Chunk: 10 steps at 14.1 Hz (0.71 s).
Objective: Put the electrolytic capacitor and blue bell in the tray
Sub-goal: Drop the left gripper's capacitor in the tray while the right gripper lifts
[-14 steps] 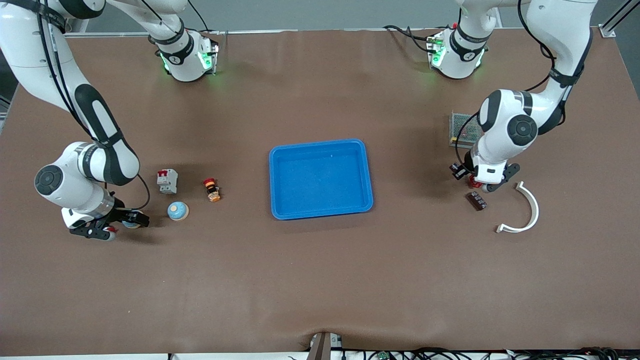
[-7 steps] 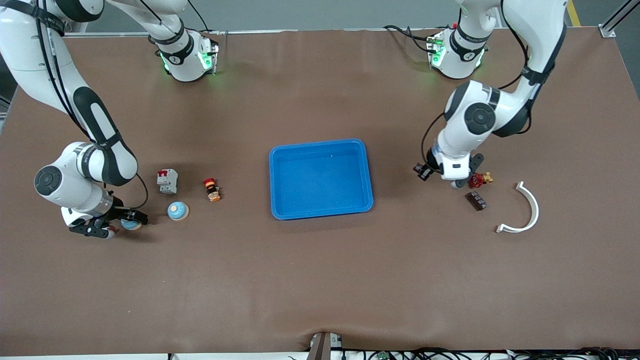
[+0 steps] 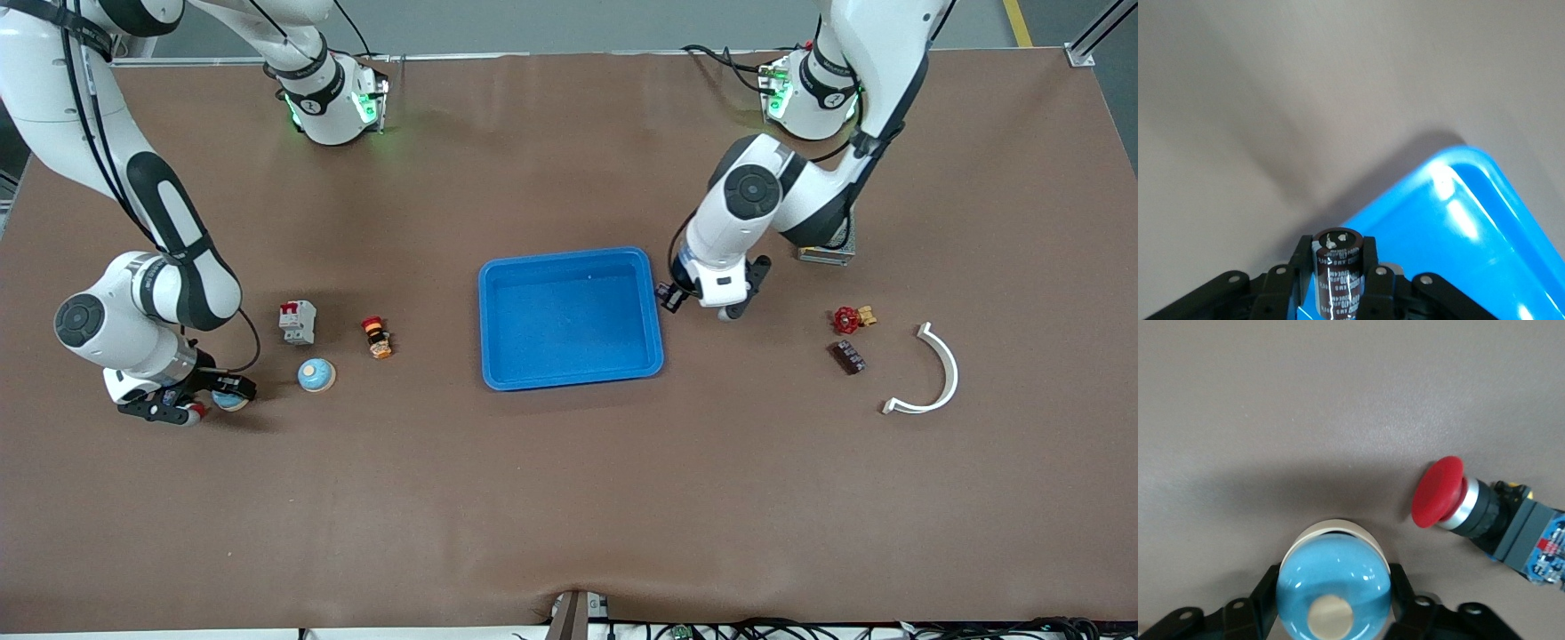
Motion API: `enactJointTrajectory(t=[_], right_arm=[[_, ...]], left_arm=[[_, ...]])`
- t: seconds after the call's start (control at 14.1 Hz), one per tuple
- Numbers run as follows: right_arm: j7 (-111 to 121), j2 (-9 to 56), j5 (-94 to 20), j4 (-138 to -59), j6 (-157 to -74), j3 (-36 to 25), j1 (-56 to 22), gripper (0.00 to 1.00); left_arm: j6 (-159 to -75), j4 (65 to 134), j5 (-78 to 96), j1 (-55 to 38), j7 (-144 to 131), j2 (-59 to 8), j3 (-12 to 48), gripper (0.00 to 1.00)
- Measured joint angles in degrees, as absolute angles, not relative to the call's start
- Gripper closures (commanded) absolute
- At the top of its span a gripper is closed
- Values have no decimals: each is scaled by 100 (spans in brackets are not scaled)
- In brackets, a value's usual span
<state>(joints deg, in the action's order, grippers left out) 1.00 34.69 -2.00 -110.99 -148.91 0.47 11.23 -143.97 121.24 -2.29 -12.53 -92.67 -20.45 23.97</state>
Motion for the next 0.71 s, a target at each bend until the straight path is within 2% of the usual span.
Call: enactJointTrajectory(t=[0.35, 0.57, 0.71], right_arm=[[-1000, 3348, -205, -10447, -13617, 131, 989, 100], [-2415, 3131, -207, -10341, -13377, 182, 575, 100], [-3455, 3023, -210, -10339, -13373, 201, 159, 100]], left_arm=[[-14395, 11869, -229, -1709, -9529, -2442, 2390, 94], [-14396, 11706, -229, -1876, -9766, -2702, 2384, 92], [-14396, 11601, -229, -1910, -9836, -2850, 2378, 85]])
